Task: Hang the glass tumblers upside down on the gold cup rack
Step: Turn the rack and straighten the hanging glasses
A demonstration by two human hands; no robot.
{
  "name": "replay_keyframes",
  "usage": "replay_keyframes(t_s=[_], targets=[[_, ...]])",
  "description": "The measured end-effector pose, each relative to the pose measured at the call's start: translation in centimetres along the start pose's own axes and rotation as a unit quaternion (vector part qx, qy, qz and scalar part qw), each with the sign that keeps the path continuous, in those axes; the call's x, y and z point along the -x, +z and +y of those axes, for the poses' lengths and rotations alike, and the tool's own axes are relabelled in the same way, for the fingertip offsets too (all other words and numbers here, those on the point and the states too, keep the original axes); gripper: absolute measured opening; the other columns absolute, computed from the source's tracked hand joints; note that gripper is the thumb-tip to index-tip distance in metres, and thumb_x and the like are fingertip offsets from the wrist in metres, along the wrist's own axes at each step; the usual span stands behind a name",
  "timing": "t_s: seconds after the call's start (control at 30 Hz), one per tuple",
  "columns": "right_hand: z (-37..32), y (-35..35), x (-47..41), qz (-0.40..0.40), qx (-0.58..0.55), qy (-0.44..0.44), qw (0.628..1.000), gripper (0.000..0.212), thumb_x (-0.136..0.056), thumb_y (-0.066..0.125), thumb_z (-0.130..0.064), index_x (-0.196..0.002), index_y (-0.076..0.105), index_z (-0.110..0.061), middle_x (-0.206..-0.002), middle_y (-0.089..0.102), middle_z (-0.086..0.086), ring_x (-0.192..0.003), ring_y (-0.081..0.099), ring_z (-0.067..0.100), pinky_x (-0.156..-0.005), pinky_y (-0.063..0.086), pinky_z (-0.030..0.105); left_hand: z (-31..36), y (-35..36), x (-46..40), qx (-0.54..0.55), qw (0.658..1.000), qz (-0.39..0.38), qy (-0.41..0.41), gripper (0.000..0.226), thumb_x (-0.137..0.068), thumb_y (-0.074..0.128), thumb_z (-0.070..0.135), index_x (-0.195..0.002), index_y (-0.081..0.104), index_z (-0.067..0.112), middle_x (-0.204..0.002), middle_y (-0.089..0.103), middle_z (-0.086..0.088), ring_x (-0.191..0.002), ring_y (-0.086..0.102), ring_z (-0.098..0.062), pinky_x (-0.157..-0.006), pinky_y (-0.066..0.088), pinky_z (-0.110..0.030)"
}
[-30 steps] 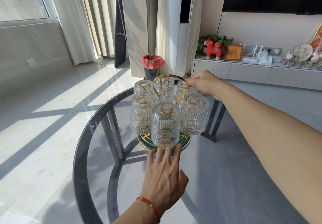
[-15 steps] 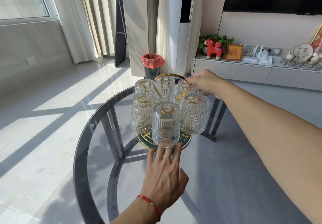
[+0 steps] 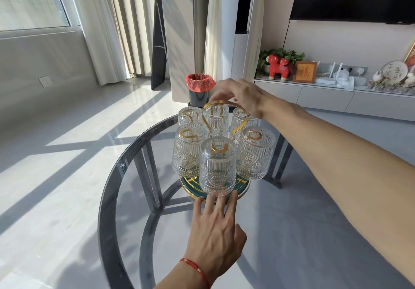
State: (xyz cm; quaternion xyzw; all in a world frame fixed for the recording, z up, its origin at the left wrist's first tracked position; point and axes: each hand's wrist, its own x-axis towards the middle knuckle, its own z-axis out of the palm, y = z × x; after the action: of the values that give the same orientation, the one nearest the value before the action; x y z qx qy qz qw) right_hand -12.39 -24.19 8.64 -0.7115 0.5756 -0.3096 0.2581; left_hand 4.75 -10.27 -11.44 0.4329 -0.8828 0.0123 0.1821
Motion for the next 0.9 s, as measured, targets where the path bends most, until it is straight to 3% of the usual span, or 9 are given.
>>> replay_keyframes(t_s=[0.07,0.13,0.2,0.33,0.53,0.9], targets=[[-0.5,0.3,-0.1,-0.029,0.049,0.01,0.998,0.069,-0.109,0.025,-0.051,-0.11,0.081,-0.009,-0.118,0.075,0.001,-0.108,0.064,0.013,-0.103,0.037,0.044,0.0,-0.1,0.0,0.001,1.0,-0.001,0.001,0.072,-0.078,0.058,0.039,-0.145,0.05,0.013,-0.14,0.056,-0.009,-0.123,0.052,-0.034,-0.101,0.048,-0.054],[-0.6,0.3,-0.4,-0.026,0.078,0.035,0.996,0.077,-0.107,0.018,-0.058,-0.107,0.082,-0.015,-0.126,0.072,0.006,-0.112,0.061,0.021,-0.108,0.035,0.049,0.0,-0.1,-0.1,0.003,1.0,0.0,0.003,0.073,-0.077,0.059,0.039,-0.144,0.05,0.013,-0.14,0.056,-0.009,-0.122,0.052,-0.033,-0.101,0.048,-0.053],[-0.5,0.1,-0.9,-0.016,0.099,0.053,0.994,0.082,-0.103,0.015,-0.066,-0.104,0.084,-0.022,-0.135,0.067,0.01,-0.118,0.058,0.029,-0.106,0.035,0.05,0.0,-0.2,-0.1,0.005,1.0,0.002,0.002,0.073,-0.076,0.06,0.04,-0.143,0.052,0.013,-0.14,0.056,-0.008,-0.123,0.053,-0.033,-0.1,0.049,-0.053],[-0.2,0.2,-1.7,-0.01,0.119,0.065,0.991,0.086,-0.097,0.013,-0.073,-0.104,0.083,-0.023,-0.139,0.064,0.013,-0.116,0.055,0.028,-0.095,0.03,0.045,0.0,-0.2,-0.2,0.006,1.0,-0.002,0.002,0.073,-0.075,0.06,0.04,-0.142,0.053,0.013,-0.141,0.056,-0.008,-0.125,0.053,-0.033,-0.101,0.048,-0.054],[-0.1,0.4,-2.3,-0.009,0.134,0.08,0.988,0.089,-0.097,0.01,-0.074,-0.108,0.083,-0.025,-0.151,0.056,0.017,-0.127,0.05,0.033,-0.107,0.03,0.052,0.0,-0.4,-0.2,-0.001,1.0,-0.008,0.003,0.072,-0.075,0.06,0.04,-0.141,0.055,0.012,-0.138,0.059,-0.008,-0.12,0.057,-0.033,-0.099,0.05,-0.054],[0.1,0.3,-2.4,-0.018,0.148,0.073,0.986,0.087,-0.101,0.008,-0.07,-0.117,0.08,-0.025,-0.152,0.056,0.016,-0.13,0.052,0.035,-0.098,0.03,0.046,0.0,-0.7,-0.2,-0.004,1.0,-0.012,0.002,0.072,-0.075,0.059,0.04,-0.141,0.055,0.012,-0.138,0.059,-0.008,-0.122,0.056,-0.033,-0.1,0.05,-0.054]])
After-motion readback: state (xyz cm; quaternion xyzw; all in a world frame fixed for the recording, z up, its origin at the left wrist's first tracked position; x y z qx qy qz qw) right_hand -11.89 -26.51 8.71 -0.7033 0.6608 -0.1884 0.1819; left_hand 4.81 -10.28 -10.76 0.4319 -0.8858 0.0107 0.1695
